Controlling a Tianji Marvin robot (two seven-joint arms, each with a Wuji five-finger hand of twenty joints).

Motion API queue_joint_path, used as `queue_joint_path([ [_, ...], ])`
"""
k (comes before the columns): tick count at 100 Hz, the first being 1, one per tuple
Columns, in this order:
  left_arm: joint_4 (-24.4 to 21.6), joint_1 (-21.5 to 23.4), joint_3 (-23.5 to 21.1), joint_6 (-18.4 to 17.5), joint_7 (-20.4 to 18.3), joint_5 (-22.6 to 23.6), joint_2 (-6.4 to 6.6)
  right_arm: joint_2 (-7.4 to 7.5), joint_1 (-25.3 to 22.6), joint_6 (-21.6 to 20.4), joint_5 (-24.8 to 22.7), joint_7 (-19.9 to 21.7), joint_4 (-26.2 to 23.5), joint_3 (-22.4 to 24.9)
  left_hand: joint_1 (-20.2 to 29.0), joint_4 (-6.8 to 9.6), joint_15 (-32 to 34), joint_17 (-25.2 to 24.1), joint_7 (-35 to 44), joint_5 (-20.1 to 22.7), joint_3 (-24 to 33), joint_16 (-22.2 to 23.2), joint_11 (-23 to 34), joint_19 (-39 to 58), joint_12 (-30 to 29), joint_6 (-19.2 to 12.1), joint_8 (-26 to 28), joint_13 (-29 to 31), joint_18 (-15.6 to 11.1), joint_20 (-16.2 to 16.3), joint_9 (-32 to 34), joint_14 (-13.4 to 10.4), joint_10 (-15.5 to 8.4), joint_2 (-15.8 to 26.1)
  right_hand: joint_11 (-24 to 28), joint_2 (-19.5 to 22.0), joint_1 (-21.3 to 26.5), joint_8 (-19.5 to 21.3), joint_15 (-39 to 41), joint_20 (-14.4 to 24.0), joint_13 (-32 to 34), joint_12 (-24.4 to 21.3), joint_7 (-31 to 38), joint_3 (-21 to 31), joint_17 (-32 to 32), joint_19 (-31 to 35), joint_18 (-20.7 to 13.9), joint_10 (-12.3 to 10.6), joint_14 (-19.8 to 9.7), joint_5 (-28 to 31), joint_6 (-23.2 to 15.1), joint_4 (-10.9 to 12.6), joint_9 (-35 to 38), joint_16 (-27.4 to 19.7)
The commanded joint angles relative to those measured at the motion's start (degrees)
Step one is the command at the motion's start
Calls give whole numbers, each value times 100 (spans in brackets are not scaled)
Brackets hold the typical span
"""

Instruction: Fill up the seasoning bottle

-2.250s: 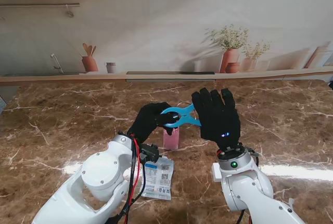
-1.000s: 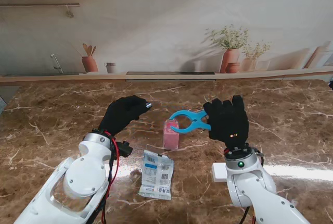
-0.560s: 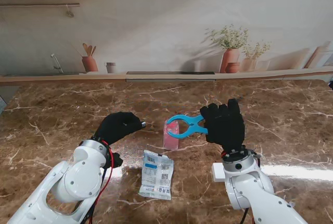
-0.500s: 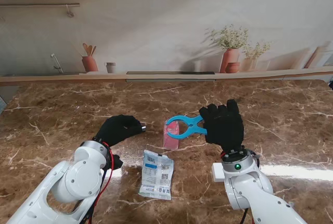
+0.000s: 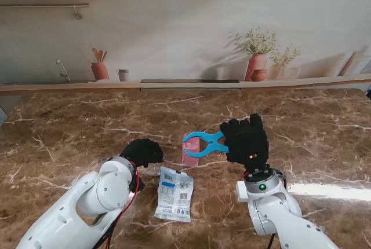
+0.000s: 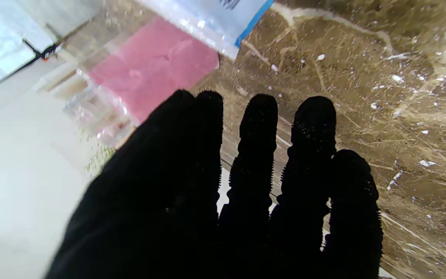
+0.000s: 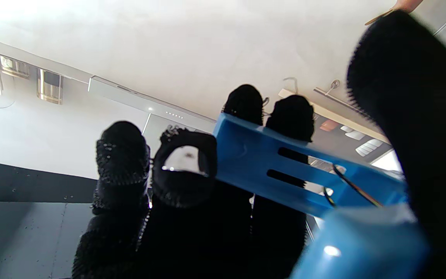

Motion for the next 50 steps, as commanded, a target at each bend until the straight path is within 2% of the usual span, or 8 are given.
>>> queue_joint_path([
  [1,80,-41,61,-69,-161,2,51,-6,-36,-4,29,62,19,9,-181,-129,245,87,281,208,116,-61,142,337,133,-275,-27,223,39,-94,265,-193,-137,-348,4586,602,585,880,51,118,226,512,3396,272,-78,61,99,-546,-478,1327,-1189,255,1209,151],
  [16,153,-151,145,-196,-580,129,166,-10,-32,-24,69,65,49,-12,-397,-182,298,-17,620,181,88,-7,314,357,259,-411,141,273,47,-68,339,-262,-302,-711,4575,620,588,907,30,123,210,516,3399,266,-95,29,96,-550,-482,1312,-1191,261,1206,156],
  [29,173,-205,166,-320,-950,215,267,-10,-43,-59,81,88,46,-2,-493,-210,224,-151,735,108,76,-7,323,260,281,-516,206,198,10,-72,285,-342,-399,-706,4562,635,578,928,12,130,198,522,3397,261,-97,16,96,-556,-487,1305,-1194,262,1204,159],
  [34,201,-193,148,-368,-948,166,265,-14,-46,-64,98,88,44,2,-418,-172,144,-199,747,68,-207,29,398,200,165,-533,195,158,-7,-42,214,-317,-386,-388,4556,652,580,934,3,130,189,525,3396,262,-108,2,96,-557,-487,1305,-1194,264,1203,160],
  [41,275,-163,127,-365,-771,-93,198,-18,-42,-63,113,76,50,1,-357,-151,40,-435,679,141,-500,100,478,76,-110,-400,114,-30,22,9,114,-126,-239,-47,4545,658,577,946,-8,133,181,530,3395,253,-108,-7,97,-558,-489,1299,-1194,265,1201,162],
  [44,298,-158,113,-363,-725,-172,180,-18,-42,-68,115,77,50,1,-261,-42,48,-462,663,183,-1079,146,588,62,-260,-377,125,-73,10,60,85,-92,-216,246,4542,659,577,950,-10,135,181,533,3395,255,-107,-9,97,-558,-489,1296,-1195,266,1202,163],
  [47,327,-148,98,-361,-647,-229,156,-18,-41,-74,118,82,51,-1,31,206,86,-474,517,292,-2220,183,586,68,-219,-339,250,-81,-6,94,85,-50,-199,808,4539,662,576,956,-11,138,182,536,3394,255,-107,-10,97,-558,-489,1295,-1195,267,1201,165],
  [50,376,-138,81,-375,-513,-293,118,-18,-41,-80,121,88,51,-1,1,251,158,-455,416,402,-2693,229,636,130,-195,-264,361,-72,-2,127,106,-6,-158,1249,4537,661,573,959,-12,139,182,538,3394,255,-107,-11,97,-559,-489,1293,-1195,266,1201,166],
])
